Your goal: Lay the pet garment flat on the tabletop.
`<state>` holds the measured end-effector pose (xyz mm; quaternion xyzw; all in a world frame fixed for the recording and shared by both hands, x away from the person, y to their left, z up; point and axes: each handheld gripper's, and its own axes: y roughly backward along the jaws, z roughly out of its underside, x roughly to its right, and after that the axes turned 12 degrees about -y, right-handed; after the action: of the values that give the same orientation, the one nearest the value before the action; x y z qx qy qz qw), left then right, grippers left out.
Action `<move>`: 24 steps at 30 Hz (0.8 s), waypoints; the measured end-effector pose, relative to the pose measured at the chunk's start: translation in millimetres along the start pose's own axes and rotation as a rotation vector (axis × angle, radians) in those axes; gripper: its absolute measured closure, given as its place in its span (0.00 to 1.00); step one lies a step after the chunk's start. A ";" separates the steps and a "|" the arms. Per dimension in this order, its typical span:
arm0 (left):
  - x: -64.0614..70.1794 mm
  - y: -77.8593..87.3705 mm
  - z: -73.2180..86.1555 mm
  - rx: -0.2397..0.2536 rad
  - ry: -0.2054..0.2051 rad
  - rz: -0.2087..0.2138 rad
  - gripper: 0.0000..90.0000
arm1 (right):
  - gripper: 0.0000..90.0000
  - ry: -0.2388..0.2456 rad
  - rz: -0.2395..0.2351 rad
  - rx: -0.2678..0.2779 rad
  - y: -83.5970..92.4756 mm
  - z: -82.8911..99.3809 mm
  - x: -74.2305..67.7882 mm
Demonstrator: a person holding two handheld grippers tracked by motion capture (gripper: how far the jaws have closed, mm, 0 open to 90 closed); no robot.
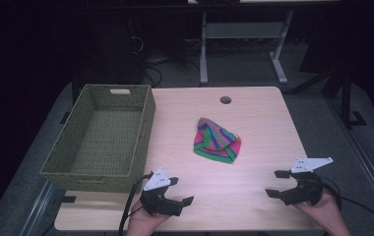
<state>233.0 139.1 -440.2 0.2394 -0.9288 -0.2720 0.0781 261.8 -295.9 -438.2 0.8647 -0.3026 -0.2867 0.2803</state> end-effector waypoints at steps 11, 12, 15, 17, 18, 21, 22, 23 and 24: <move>-2.4 0.0 -1.0 0.005 -0.001 0.006 0.18 | 0.22 0.045 -0.041 -0.053 -13.9 -39.2 -0.8; -2.4 0.0 -1.0 0.005 -0.001 0.006 0.18 | 0.22 0.045 -0.041 -0.053 -13.9 -39.2 -0.8; -2.8 0.1 -1.1 0.008 -0.001 0.009 0.18 | 0.22 0.041 -0.058 -0.075 -19.7 -47.7 -1.5; -2.5 0.0 -1.3 0.005 -0.007 0.008 0.18 | 0.22 0.044 -0.058 -0.079 -21.1 -49.9 -1.3; -2.2 -0.1 -1.4 0.007 -0.008 0.007 0.18 | 0.22 0.041 -0.066 -0.083 -23.7 -55.2 -0.8; -1.4 0.4 -1.9 0.003 -0.015 0.010 0.18 | 0.22 0.041 -0.077 -0.088 -26.9 -62.4 0.0; -1.0 0.4 -2.0 0.003 -0.014 0.008 0.18 | 0.22 0.048 -0.073 -0.087 -28.1 -65.0 0.2; -1.0 0.5 -1.9 0.003 -0.015 0.005 0.18 | 0.23 0.046 -0.075 -0.090 -29.4 -67.6 -0.1; -1.2 0.6 -1.7 0.003 -0.014 0.005 0.18 | 0.22 0.051 -0.076 -0.095 -30.8 -70.3 0.1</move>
<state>234.2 139.3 -438.5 0.2355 -0.9302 -0.2722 0.0721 319.8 -253.8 -410.8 0.8684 -0.2485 -0.2888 0.3175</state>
